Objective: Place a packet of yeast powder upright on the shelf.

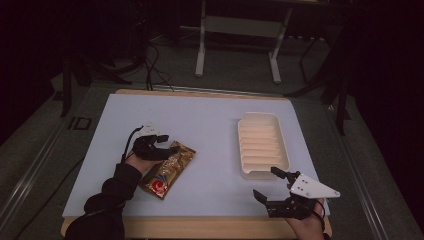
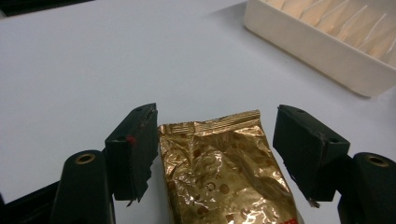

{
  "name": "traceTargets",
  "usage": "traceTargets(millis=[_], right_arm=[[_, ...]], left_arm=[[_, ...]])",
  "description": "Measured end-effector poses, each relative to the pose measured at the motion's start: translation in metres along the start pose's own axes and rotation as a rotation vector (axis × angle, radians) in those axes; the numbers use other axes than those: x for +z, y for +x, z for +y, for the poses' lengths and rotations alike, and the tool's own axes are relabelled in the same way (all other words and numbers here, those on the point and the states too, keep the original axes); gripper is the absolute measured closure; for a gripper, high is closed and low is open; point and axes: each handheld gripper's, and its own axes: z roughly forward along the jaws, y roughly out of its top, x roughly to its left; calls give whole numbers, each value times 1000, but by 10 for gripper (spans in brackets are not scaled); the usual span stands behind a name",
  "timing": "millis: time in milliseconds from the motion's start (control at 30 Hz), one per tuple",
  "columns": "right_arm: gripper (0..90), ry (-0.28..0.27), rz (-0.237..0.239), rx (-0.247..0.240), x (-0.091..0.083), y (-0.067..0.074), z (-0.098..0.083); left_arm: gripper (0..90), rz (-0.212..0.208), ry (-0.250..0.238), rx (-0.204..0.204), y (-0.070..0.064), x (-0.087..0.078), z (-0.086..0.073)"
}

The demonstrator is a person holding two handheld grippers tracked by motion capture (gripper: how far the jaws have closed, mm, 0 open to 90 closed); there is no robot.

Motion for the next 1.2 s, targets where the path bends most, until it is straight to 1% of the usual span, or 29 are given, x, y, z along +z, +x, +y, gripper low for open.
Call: traceTargets(millis=[133,200,300,500,700,733,833,900,1000,1100,1133,1200], right_arm=[[109,4,4,4,1,0,-1],[110,5,4,0,1,0,-1],[111,6,7,1,1,-1,-1],[111,15,13,9,3,-1,-2],[111,21,18,10,3,-1,-3],[111,20,18,11,4,-1,-3],[111,20,18,11,4,-1,-3],[111,21,19,11,3,-1,-3],[111,22,19,10,3,-1,-3],[111,24,20,10,4,-1,-3],[111,23,22,10,4,-1,-3],[111,24,21,9,4,-1,-3]], left_arm=[[301,24,19,0,2,7,-2],[288,20,33,-6,4,11,-2],[267,27,46,-10,5,16,-2],[268,26,90,-34,12,25,-5],[305,20,124,-48,17,33,-11],[307,16,124,-56,17,35,-12],[310,22,137,-52,17,38,-14],[309,29,155,-54,15,41,-16],[310,30,161,-60,15,43,-16],[316,34,166,-55,14,44,-16],[323,34,169,-51,14,44,-16],[358,47,177,-47,12,44,-15]])
